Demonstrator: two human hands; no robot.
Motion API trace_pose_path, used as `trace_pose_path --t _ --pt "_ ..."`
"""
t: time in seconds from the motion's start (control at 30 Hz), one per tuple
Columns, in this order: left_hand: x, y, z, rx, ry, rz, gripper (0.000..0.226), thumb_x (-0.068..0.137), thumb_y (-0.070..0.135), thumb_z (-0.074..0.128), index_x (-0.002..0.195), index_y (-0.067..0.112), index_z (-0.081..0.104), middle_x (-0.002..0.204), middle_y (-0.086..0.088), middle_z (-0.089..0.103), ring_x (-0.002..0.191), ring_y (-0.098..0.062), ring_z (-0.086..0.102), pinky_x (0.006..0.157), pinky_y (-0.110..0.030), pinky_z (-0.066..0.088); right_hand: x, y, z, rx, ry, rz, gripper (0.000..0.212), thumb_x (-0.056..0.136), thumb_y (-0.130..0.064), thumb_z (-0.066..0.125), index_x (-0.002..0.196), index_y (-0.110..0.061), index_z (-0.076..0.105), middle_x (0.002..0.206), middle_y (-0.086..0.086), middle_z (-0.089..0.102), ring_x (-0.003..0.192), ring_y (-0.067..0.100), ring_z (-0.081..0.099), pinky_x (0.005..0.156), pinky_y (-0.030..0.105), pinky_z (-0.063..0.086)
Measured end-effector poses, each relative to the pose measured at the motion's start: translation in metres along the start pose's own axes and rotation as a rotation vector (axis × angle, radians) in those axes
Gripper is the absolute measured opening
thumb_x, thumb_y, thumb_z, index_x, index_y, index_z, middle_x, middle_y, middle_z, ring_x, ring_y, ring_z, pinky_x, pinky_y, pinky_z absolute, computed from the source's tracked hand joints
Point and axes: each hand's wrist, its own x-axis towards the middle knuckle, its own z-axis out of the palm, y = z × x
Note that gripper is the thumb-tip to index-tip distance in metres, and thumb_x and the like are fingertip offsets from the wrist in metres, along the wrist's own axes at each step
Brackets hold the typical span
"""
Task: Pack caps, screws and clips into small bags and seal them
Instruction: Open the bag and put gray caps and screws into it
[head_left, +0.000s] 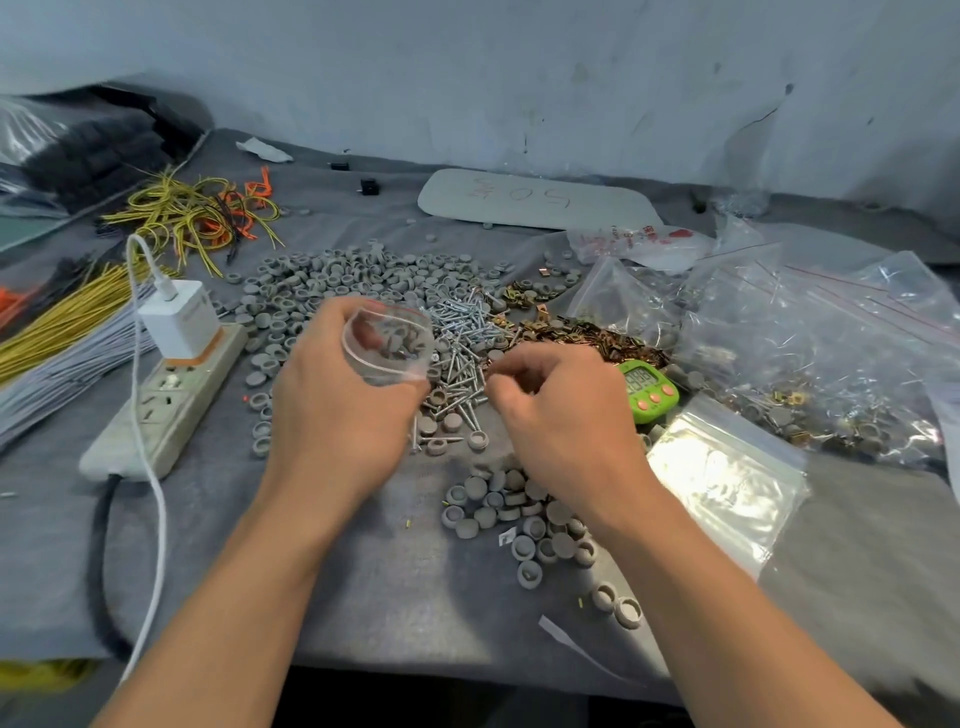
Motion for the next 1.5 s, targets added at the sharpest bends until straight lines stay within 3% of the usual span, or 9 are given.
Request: trace_pose_path --t 0.2,0.27,0.43,0.63,0.83,0.93,1.07,1.23,1.5 --pt "0.003 -0.002 -0.008 0.020 0.253 0.053 0.044 0.080 0.023 0.077 0.112 0.036 0.051 0.108 0.007 0.064 0.098 -0.019 0.058 0.078 -0.030 0.042 -0.013 -0.009 0.023 -0.284 -0.418 -0.152 0.046 0.097 -0.029 0.062 0.143 -0.030 0.058 0.135 -0.003 0.065 0.115 0.017 0.065 0.102 0.041 0.053" --pt "0.003 -0.003 -0.008 0.062 0.251 0.065 0.043 0.082 0.022 0.076 0.117 0.029 0.054 0.112 0.002 0.064 0.103 -0.026 0.059 0.083 -0.035 0.044 -0.014 -0.012 0.032 -0.344 -0.456 -0.204 0.046 0.095 -0.022 0.062 0.140 -0.029 0.060 0.130 -0.003 0.060 0.121 0.026 0.056 0.102 0.045 0.051" --pt "0.004 -0.006 -0.008 0.111 0.218 0.063 0.045 0.080 0.019 0.078 0.119 0.023 0.057 0.108 0.007 0.058 0.104 -0.028 0.058 0.084 -0.034 0.040 -0.010 -0.016 0.034 -0.369 -0.420 -0.120 0.037 0.078 -0.002 0.071 0.109 -0.021 0.071 0.105 0.000 0.060 0.092 0.028 0.062 0.074 0.036 0.053" --pt "0.006 -0.012 -0.009 0.157 0.135 0.029 0.048 0.080 0.021 0.078 0.122 0.025 0.055 0.113 0.001 0.064 0.103 -0.027 0.057 0.081 -0.033 0.036 -0.010 -0.018 0.031 -0.368 -0.377 -0.044 0.028 0.067 -0.001 0.079 0.085 -0.019 0.069 0.076 0.003 0.069 0.076 0.031 0.066 0.071 0.038 0.058" --pt "0.006 -0.011 -0.008 0.154 0.095 0.034 0.051 0.077 0.015 0.078 0.121 0.026 0.054 0.110 0.004 0.062 0.101 -0.024 0.055 0.080 -0.035 0.037 -0.009 -0.015 0.026 -0.291 -0.161 0.009 0.037 0.087 0.001 0.071 0.113 -0.024 0.076 0.104 0.004 0.076 0.091 0.023 0.073 0.084 0.038 0.061" --pt "0.004 -0.008 -0.004 0.173 0.032 0.066 0.050 0.078 0.026 0.079 0.123 0.027 0.056 0.114 0.003 0.062 0.105 -0.024 0.057 0.084 -0.036 0.043 -0.004 -0.017 0.014 0.055 0.074 0.012 0.020 0.088 -0.009 0.078 0.099 -0.026 0.081 0.088 -0.015 0.076 0.077 -0.002 0.071 0.072 0.015 0.059" --pt "-0.005 0.000 0.007 0.214 -0.121 0.158 0.061 0.074 0.028 0.087 0.125 0.035 0.054 0.110 0.015 0.056 0.102 -0.013 0.054 0.082 -0.031 0.038 0.001 -0.020 0.004 0.401 0.106 -0.042 0.018 0.081 -0.006 0.081 0.085 -0.023 0.082 0.077 -0.012 0.077 0.072 0.004 0.074 0.068 0.022 0.060" --pt "-0.007 0.003 0.010 0.103 -0.286 0.163 0.055 0.073 0.019 0.081 0.114 0.046 0.056 0.104 0.020 0.064 0.091 -0.005 0.058 0.071 -0.018 0.043 -0.002 -0.026 0.014 0.380 0.046 -0.109 0.022 0.078 -0.001 0.081 0.081 -0.023 0.082 0.078 -0.013 0.078 0.074 0.004 0.075 0.071 0.024 0.062" --pt "0.005 -0.007 0.004 -0.078 -0.147 -0.045 0.043 0.066 0.030 0.084 0.101 0.043 0.062 0.093 0.032 0.066 0.080 0.010 0.062 0.067 -0.025 0.049 0.005 -0.016 0.002 0.289 0.211 0.018 0.020 0.087 -0.010 0.077 0.083 -0.029 0.082 0.076 -0.019 0.075 0.072 -0.001 0.071 0.065 0.016 0.056"
